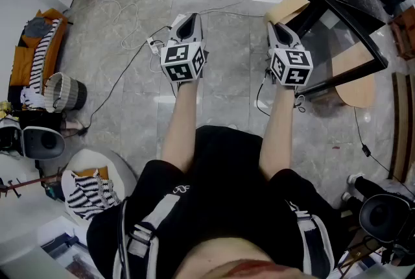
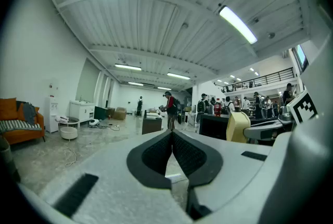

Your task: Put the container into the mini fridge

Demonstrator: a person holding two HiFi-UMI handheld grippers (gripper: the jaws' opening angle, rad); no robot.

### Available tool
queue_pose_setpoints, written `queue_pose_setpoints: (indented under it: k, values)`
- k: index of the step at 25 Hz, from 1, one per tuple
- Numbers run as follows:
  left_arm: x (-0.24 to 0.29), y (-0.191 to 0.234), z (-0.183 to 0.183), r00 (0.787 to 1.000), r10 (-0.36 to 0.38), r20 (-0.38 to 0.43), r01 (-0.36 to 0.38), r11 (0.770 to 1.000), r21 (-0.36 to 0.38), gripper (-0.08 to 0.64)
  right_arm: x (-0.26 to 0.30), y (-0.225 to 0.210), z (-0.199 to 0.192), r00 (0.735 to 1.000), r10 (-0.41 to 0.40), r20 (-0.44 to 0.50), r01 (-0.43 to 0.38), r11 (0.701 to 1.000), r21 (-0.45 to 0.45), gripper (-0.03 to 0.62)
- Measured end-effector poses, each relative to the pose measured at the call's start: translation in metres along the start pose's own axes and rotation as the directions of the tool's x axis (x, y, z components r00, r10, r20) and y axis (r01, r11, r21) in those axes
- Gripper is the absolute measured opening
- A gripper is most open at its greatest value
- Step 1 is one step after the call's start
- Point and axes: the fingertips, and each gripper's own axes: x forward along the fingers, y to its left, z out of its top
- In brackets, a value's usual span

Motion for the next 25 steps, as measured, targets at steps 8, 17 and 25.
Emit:
queue_pose_setpoints:
  k: [8, 17, 25]
  values:
    - [-0.001, -0.009, -0.008, 1.0, -0.001, -0.012, 0.001, 1.0, -0.015, 0.009, -0.007, -0.006, -0.003, 1.0, 0.01, -0.003, -0.01, 1.0, -0.012, 0.021]
    - [0.009, -0.02, -0.006, 1.0, 0.002, -0.004, -0.002, 0.999, -0.032, 0.009, -0.003, -0.021, -0.004, 0.999, 0.03, -0.025, -0.03, 1.0, -0.002, 0.023]
    - [0.03, -0.019, -0.009, 1.0, 0.002, -0.015, -0.003, 0.999, -0.043, 0.009, 0.032, -0.008, -0.007, 0.993, 0.106, -0.043, -0.106, 0.994, -0.007, 0.023]
